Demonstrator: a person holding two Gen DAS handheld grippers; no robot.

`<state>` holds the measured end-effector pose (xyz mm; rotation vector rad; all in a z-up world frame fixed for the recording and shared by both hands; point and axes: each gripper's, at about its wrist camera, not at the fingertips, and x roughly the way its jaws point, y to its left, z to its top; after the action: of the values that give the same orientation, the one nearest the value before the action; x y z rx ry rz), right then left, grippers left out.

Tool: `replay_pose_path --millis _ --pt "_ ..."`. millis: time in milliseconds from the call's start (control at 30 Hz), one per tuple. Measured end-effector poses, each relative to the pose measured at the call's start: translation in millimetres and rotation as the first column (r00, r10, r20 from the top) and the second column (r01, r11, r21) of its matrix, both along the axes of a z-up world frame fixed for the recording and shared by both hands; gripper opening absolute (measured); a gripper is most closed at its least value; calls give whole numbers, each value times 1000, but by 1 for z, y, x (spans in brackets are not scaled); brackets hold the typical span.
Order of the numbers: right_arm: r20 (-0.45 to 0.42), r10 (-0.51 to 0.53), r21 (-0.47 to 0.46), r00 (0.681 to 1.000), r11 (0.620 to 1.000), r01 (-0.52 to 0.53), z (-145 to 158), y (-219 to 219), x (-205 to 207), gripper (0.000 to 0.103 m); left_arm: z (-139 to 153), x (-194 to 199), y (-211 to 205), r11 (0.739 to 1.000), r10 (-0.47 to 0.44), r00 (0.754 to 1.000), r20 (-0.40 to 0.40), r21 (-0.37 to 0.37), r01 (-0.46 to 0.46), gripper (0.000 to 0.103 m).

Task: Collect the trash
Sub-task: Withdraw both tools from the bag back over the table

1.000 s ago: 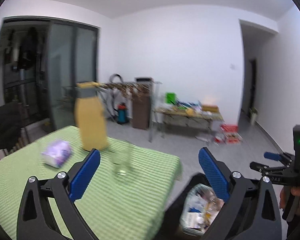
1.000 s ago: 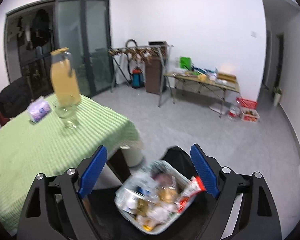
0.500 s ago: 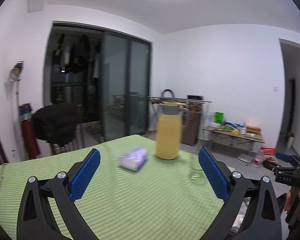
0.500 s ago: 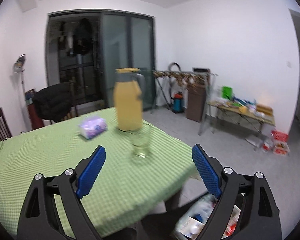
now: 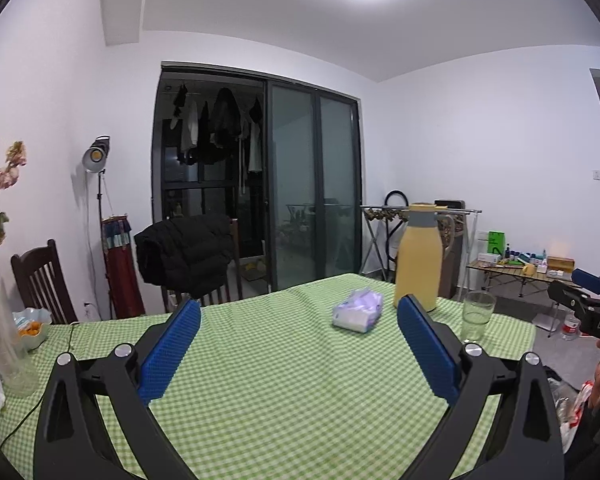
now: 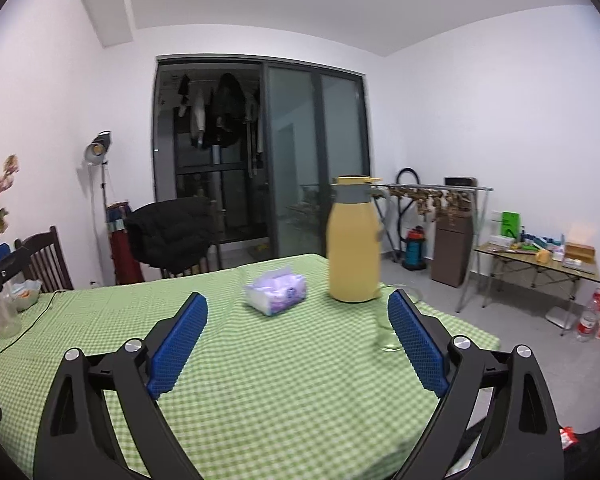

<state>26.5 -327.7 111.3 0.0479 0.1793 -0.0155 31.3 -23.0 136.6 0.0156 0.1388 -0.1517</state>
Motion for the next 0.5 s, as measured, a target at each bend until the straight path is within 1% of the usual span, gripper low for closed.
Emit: replay_pose_path --millis 67,167,267,333,433,500 --pt "1 25 -11 1000 1000 -25 -7 11 1 88 -8 0 6 1000 12 1000 -19 -8 -12 96" --pt "-4 53 -23 999 998 -53 -17 25 1 88 -22 -3 15 998 28 999 -30 -49 -29 96" --pt "37 46 -44 998 998 -44 -29 36 -7 88 -44 -11 21 996 37 999 -17 -81 -38 96" --pt "58 42 -66 997 997 -38 -39 47 -8 92 -58 -9 22 995 41 999 -15 -86 -42 96" --pt "35 53 -82 998 995 -50 -54 56 -8 92 -78 -8 24 994 57 997 -52 -95 -62 96" --pt "30 57 -75 998 996 -54 -62 58 -8 92 -89 -10 28 991 71 996 -46 -107 -75 96"
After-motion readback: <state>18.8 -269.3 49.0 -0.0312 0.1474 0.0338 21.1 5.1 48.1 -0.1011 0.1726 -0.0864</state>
